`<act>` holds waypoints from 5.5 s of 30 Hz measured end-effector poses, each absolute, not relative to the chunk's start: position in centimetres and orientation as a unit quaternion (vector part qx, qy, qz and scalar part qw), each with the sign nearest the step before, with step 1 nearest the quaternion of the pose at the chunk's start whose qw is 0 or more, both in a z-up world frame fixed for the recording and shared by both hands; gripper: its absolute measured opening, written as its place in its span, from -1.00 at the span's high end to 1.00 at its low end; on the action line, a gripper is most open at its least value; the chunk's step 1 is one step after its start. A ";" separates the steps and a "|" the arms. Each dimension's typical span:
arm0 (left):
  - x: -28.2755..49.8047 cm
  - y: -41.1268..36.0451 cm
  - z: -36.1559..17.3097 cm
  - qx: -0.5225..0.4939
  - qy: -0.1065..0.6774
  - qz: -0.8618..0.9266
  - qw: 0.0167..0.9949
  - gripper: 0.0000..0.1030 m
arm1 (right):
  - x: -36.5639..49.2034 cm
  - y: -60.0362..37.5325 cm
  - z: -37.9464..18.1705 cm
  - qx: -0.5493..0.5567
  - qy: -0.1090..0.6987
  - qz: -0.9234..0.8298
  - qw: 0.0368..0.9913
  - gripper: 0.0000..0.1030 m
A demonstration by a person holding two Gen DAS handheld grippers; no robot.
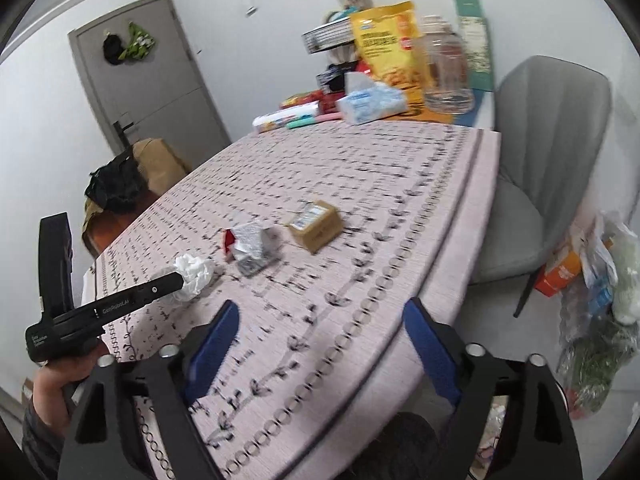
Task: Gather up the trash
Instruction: 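Grasp the crumpled white tissue with the left tool, then grasp the printed paper scrap with the right tool while the left tool holds the tissue, then carry the tissue and printed paper over the bin with both tools, then open the right tool to drop the paper while the left tool releases the tissue, then move both tools back over the blister pack and cardboard box on the table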
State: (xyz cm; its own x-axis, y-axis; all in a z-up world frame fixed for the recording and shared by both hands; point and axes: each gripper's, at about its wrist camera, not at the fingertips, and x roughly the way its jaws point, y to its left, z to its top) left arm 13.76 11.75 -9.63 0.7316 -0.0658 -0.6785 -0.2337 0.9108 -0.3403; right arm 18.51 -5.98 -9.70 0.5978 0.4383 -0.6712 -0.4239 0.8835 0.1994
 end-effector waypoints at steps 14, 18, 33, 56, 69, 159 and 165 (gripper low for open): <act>10.9 16.2 -8.7 -0.242 0.336 0.077 0.907 0.77 | 23.8 4.3 -9.6 -0.064 0.399 0.325 0.855 -0.33; 10.2 17.0 -8.6 -0.245 0.333 0.085 0.906 0.77 | 25.8 6.4 -10.4 -0.076 0.415 0.334 0.843 -0.41; 9.0 17.5 -8.0 -0.249 0.326 0.090 0.908 0.77 | 30.9 10.8 -13.0 -0.123 0.487 0.342 0.794 0.24; 11.6 10.1 -5.1 -0.199 0.323 0.034 0.924 0.77 | 24.9 -0.2 -5.5 -0.018 0.397 0.329 0.857 0.26; 15.3 0.9 -4.4 -0.154 0.341 -0.045 0.926 0.77 | 21.9 -15.5 -5.4 0.052 0.369 0.205 0.905 0.26; 20.3 -12.4 -5.6 -0.146 0.386 -0.167 0.895 -0.88 | 15.6 -28.4 -10.8 0.154 0.350 0.036 0.923 -0.85; 18.8 -7.7 -4.6 -0.164 0.359 -0.131 0.910 -0.88 | 15.6 -23.9 -9.8 0.140 0.343 0.077 0.926 -0.85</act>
State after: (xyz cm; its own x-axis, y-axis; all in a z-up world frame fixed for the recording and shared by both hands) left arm 18.80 -7.66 -4.64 0.7086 -0.3552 -0.6097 0.1203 0.9122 -0.3917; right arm 15.57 -23.85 -9.81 0.7533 0.2379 -0.6131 -0.0456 0.9489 0.3123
